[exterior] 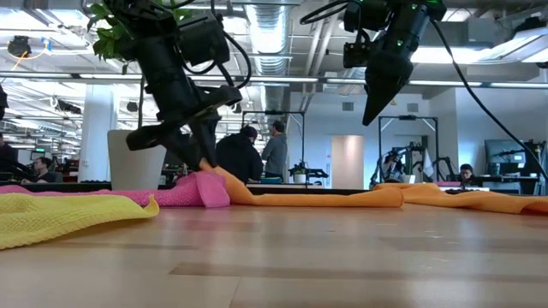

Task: Fold microfiber towels
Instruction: Fold the left orange microfiber cloth

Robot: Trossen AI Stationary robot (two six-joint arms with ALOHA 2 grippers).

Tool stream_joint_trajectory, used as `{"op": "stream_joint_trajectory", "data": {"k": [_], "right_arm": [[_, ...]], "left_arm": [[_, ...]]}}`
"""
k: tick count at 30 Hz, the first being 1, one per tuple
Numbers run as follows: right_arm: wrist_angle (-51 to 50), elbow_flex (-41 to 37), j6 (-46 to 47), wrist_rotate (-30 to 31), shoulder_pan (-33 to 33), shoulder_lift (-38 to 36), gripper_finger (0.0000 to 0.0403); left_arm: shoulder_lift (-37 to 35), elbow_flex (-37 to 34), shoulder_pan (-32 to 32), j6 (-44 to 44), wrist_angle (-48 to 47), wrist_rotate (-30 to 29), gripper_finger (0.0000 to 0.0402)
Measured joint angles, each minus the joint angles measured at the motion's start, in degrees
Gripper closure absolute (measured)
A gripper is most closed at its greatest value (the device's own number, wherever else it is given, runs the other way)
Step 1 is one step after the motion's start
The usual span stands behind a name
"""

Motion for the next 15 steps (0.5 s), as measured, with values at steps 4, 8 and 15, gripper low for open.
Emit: {"op": "stream_joint_trajectory", "data": {"k": [4, 8, 15], "right_arm": [[0.00, 0.00, 0.02, -0.01, 0.00, 0.00, 0.0177], [0.00, 0.00, 0.02, -0.01, 0.00, 0.00, 0.0177], [0.07, 0.00, 0.02, -0.01, -0.01, 0.00, 0.0177]], "left_arm": [[0.02, 0.00, 0.00, -0.17, 0.85, 0.28, 0.0274], [0.02, 0.04, 0.07, -0.25, 3.06, 3.18, 0.0274], [0.04, 0.04, 0.20, 0.16, 2.84, 2.55, 0.0274]]}}
